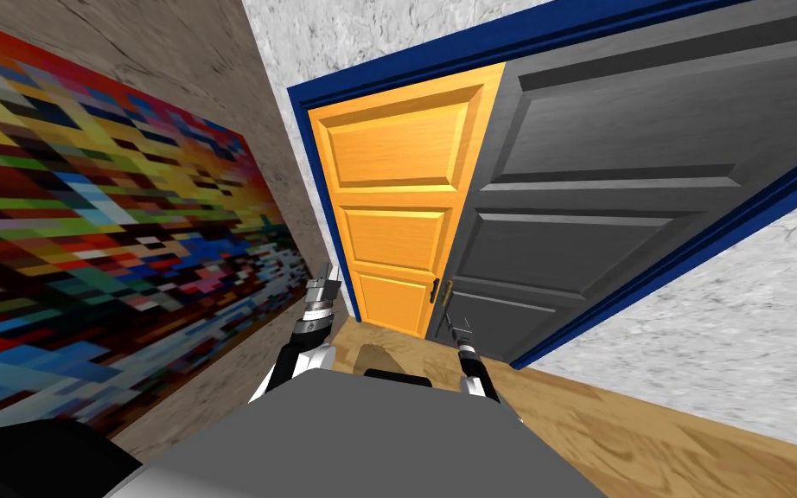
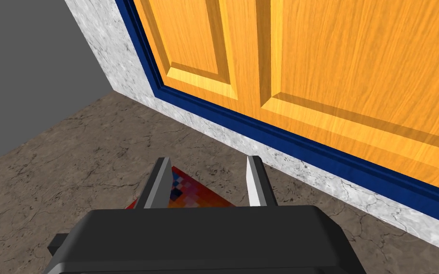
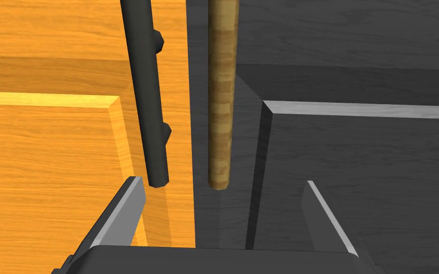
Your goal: Pull the door open
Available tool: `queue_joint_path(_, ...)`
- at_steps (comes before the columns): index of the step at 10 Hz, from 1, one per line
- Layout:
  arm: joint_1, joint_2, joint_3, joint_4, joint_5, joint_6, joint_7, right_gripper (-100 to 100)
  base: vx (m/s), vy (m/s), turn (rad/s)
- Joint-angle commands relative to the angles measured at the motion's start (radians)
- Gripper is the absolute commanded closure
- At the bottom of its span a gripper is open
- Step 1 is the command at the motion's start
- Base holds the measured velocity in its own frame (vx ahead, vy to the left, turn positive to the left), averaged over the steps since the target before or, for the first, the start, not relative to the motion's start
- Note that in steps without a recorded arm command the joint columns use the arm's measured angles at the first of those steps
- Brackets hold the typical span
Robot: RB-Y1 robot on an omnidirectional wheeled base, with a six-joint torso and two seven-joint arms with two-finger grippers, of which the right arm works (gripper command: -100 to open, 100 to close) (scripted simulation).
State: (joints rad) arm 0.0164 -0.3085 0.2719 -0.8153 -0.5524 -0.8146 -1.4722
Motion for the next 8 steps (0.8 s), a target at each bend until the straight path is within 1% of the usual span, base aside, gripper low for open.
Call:
queue_joint_path(1,0.000,0.000,0.000,0.000,0.000,0.000,0.000,-100,0.062,0.002,0.013)
queue_joint_path(2,0.022,-0.013,-0.010,0.016,-0.007,-0.002,-0.006,-100,-0.082,-0.034,-0.109)
queue_joint_path(3,0.029,-0.018,-0.014,0.021,-0.009,-0.002,-0.006,-100,-0.152,-0.028,-0.096)
queue_joint_path(5,0.058,-0.039,-0.032,0.042,-0.019,-0.004,-0.010,-100,-0.169,-0.017,-0.075)
queue_joint_path(6,0.064,-0.043,-0.036,0.047,-0.021,-0.005,-0.010,-100,-0.142,0.004,-0.065)
queue_joint_path(7,0.064,-0.043,-0.036,0.047,-0.021,-0.005,-0.010,-100,-0.069,0.002,-0.006)
queue_joint_path(8,0.079,-0.054,-0.045,0.058,-0.027,-0.006,-0.012,-100,-0.056,-0.015,-0.044)
